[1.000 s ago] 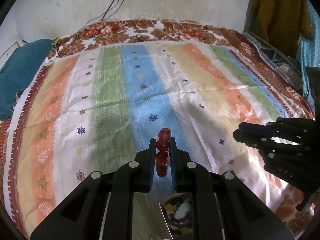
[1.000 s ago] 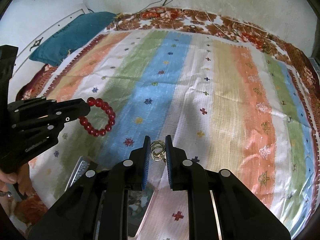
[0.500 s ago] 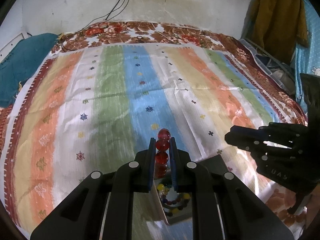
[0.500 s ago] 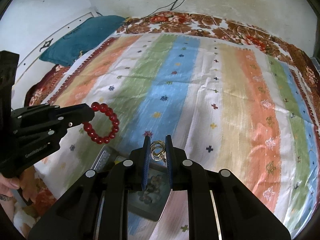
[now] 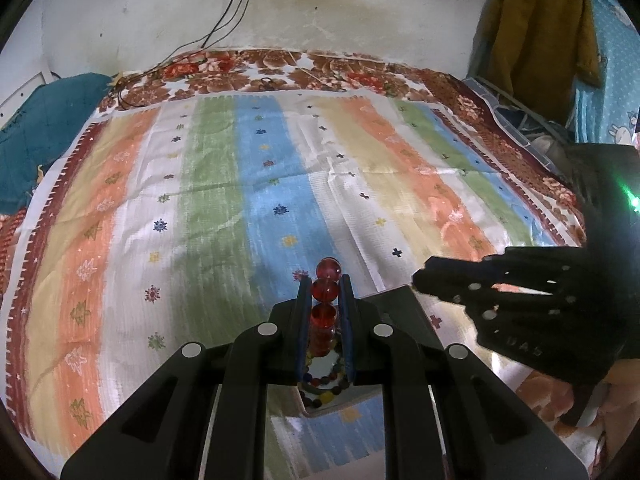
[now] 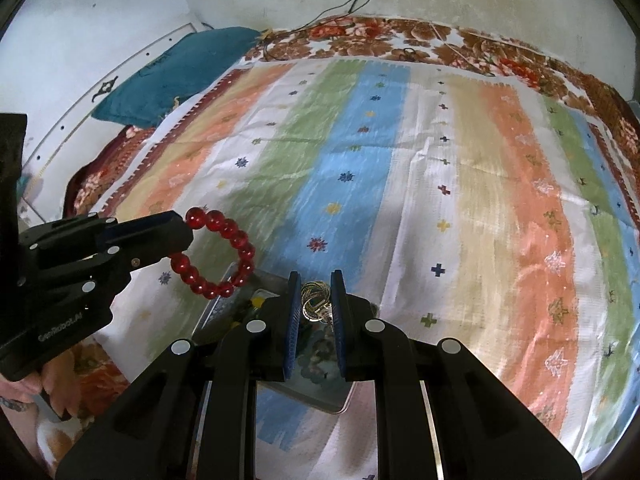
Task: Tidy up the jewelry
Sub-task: 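Open both tools to drop the bracelet and earring into the box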
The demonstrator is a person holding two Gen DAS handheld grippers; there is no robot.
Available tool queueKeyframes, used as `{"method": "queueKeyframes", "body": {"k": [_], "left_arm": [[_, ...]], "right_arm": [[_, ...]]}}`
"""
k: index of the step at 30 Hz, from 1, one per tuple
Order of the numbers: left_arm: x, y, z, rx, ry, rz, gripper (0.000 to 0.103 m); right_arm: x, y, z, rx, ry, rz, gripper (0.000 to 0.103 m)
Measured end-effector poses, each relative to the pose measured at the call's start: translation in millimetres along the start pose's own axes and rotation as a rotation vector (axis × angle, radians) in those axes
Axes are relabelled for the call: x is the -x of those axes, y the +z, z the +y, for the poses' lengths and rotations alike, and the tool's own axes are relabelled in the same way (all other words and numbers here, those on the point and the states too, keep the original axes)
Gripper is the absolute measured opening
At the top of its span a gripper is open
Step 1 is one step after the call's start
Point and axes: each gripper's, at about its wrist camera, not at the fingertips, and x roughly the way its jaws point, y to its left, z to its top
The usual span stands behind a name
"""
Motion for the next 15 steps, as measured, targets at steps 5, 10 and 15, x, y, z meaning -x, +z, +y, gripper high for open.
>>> {"method": "queueKeyframes", "body": {"k": [5, 10, 15], "left_arm": [[4, -4, 4, 0.016, 0.03, -0.008, 0.041], [9, -13, 13, 0.057, 0.012, -0.011, 0.051], [16, -19, 15, 0.067, -0.027, -0.032, 0.075]], "right_arm": [[7, -5, -4, -0.03, 0.007, -0.011, 0.048], [18, -14, -13, -0.041, -0.045, -0.032, 0.061], [27, -20, -21, -0.047, -0.063, -0.044, 0.075]]}}
